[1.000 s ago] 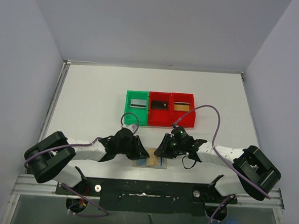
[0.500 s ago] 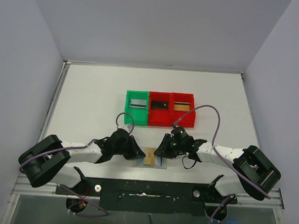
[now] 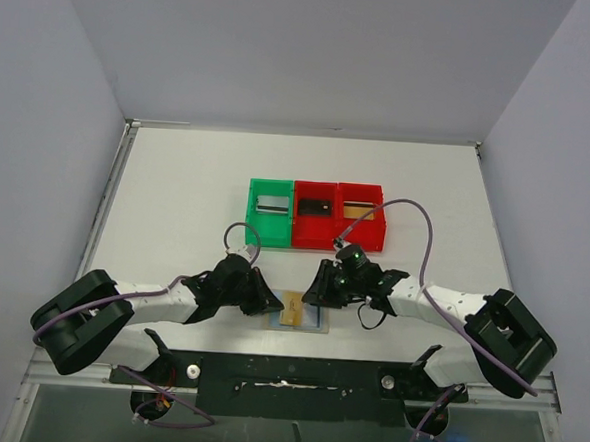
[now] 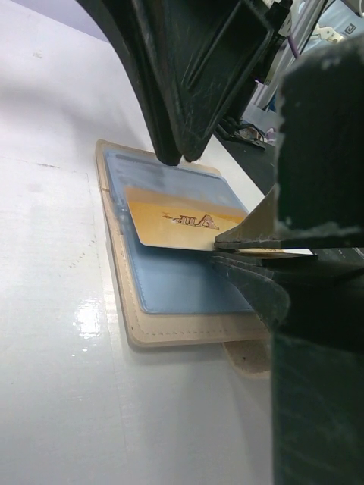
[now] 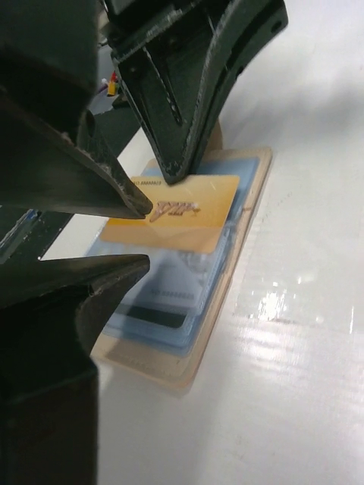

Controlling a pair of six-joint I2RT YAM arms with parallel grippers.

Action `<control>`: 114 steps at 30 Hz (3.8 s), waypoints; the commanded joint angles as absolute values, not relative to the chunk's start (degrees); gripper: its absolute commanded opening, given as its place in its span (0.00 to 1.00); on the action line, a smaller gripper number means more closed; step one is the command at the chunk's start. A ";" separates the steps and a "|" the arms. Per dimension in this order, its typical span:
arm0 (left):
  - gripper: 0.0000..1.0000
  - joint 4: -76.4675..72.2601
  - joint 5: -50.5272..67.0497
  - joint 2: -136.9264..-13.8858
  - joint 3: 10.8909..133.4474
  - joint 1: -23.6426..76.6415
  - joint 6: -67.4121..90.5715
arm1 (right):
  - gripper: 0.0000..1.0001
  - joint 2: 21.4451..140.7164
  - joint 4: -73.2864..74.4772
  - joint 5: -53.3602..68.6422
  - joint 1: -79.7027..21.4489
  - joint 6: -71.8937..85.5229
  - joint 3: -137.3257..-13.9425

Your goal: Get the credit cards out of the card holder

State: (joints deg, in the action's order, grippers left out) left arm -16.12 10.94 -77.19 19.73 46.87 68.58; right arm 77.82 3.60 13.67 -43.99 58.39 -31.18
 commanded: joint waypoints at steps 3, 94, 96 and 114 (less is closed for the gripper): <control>0.01 -17.93 10.97 -77.33 20.39 46.58 67.94 | 0.28 76.67 -2.08 18.23 -44.88 56.32 -33.39; 0.00 -35.87 21.91 -53.22 16.97 35.93 69.60 | 0.83 60.54 -33.42 41.66 -23.81 58.57 -23.29; 0.00 -37.21 22.68 -53.55 17.11 35.95 69.63 | 0.79 61.01 -33.05 39.64 -24.73 58.36 -23.65; 0.00 -40.48 23.99 -52.61 17.65 36.06 67.84 | 0.53 66.92 -39.26 45.53 -30.00 59.13 -28.11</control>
State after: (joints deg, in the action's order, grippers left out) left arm -34.70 22.26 -53.39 15.53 36.21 68.77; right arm 65.87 -32.73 42.57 -29.41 58.30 -25.43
